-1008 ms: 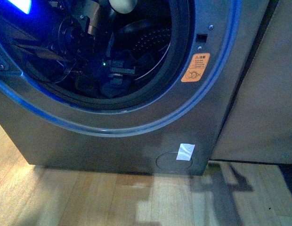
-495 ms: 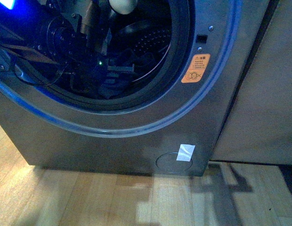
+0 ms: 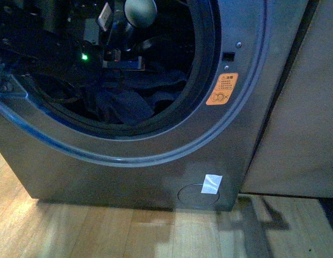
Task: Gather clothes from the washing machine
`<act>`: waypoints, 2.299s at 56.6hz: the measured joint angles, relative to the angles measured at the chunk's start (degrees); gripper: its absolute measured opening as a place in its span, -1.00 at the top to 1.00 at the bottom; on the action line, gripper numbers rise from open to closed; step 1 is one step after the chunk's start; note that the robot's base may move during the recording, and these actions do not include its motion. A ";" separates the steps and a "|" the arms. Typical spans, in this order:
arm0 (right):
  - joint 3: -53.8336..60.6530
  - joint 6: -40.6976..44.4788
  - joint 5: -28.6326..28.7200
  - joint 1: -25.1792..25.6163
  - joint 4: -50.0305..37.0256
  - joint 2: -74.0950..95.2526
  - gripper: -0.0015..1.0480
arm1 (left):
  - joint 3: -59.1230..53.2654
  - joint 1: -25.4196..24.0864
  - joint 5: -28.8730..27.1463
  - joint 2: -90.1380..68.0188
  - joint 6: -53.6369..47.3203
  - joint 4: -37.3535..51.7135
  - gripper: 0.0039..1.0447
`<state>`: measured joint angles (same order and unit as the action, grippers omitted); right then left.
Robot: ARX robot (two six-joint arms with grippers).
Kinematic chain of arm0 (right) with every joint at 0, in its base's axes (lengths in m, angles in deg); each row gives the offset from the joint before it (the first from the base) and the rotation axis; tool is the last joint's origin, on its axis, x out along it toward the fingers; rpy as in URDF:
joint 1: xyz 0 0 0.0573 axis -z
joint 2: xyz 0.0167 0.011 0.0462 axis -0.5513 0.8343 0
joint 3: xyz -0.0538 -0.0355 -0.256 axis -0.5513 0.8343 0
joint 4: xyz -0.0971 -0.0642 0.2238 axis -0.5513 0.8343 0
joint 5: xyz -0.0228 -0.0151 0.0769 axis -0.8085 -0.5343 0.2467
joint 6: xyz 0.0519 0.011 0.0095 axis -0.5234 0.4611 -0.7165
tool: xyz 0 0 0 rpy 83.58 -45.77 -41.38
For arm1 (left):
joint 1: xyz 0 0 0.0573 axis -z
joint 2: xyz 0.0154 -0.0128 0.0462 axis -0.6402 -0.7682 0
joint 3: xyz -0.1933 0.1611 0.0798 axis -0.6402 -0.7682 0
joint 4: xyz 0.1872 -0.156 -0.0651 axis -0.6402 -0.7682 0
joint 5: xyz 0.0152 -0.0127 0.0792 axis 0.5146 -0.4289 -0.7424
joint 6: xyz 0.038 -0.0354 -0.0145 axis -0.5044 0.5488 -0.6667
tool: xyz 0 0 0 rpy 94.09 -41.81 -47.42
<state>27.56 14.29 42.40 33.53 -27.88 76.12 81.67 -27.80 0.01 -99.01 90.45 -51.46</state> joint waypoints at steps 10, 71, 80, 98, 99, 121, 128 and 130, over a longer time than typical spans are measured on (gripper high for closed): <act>0.00 0.00 0.00 0.00 0.00 0.00 -0.86 | -8.44 -0.02 3.78 8.48 -0.52 2.40 0.88; 0.00 0.00 0.00 0.00 0.00 0.00 -0.86 | 14.03 22.32 8.81 39.10 -4.50 -14.34 0.88; 0.00 0.00 0.00 0.00 0.00 0.00 -0.86 | 25.22 28.44 6.82 34.86 -6.10 -18.53 0.88; 0.00 0.00 0.00 0.00 0.00 0.00 -0.86 | 48.76 34.42 4.07 24.85 -6.40 -28.04 0.88; 0.00 0.00 0.00 0.00 0.00 0.00 -0.86 | 49.05 34.47 4.04 24.70 -6.40 -28.06 0.88; 0.00 0.00 0.00 0.00 0.00 0.00 -0.86 | 50.49 34.60 3.89 24.35 -6.40 -28.30 0.88; 0.11 -7.61 20.37 6.88 -12.17 3.80 -0.86 | 50.51 34.60 3.76 24.35 -6.40 -28.30 0.88; 0.07 -11.06 27.39 9.53 -16.59 5.27 -0.86 | 50.51 34.60 3.72 24.30 -6.40 -28.30 0.88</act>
<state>27.62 3.23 69.78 43.06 -44.47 81.38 132.18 6.80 3.72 -74.71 84.05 -79.76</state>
